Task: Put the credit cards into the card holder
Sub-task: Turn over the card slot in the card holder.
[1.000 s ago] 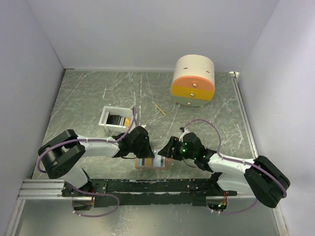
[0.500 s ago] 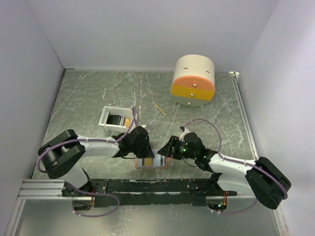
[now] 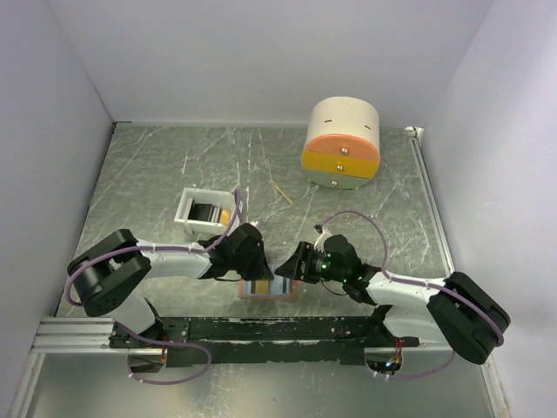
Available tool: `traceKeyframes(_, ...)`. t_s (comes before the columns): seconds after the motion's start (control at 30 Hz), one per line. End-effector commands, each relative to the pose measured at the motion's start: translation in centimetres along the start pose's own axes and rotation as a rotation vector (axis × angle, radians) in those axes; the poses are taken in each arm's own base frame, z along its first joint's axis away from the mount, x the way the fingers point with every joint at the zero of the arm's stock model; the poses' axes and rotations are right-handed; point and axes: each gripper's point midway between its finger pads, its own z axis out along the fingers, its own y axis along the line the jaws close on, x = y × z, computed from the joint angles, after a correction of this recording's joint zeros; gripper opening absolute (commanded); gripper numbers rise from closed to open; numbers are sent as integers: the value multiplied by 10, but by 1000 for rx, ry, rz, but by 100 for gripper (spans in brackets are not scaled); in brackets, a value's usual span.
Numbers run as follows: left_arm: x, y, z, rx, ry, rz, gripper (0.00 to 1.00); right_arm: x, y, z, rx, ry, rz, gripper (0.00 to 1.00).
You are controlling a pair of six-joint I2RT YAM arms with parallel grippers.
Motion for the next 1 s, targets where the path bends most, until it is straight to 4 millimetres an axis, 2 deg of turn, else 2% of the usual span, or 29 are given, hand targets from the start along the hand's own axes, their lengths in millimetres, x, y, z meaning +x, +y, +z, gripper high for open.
traceKeyframes(0.0, -1, -9, 0, 52, 0, -10, 7, 1, 9, 2, -43, 9, -13, 58)
traceKeyframes(0.17, -6, -21, -9, 90, -15, -14, 9, -3, 15, 1, -55, -4, -15, 58)
traceKeyframes(0.4, -12, -18, -21, 75, -45, -29, 18, -4, 19, -2, -66, -9, -8, 58)
traceKeyframes(0.53, -22, -17, -34, 53, -88, -33, 23, -5, 20, -2, -70, -12, -8, 58)
traceKeyframes(0.8, -49, 18, -59, -47, -159, -55, 28, -7, 34, 0, -92, -9, -25, 59)
traceKeyframes(0.97, -51, 38, -67, -75, -158, -73, 28, -5, 46, 7, -105, 12, -45, 61)
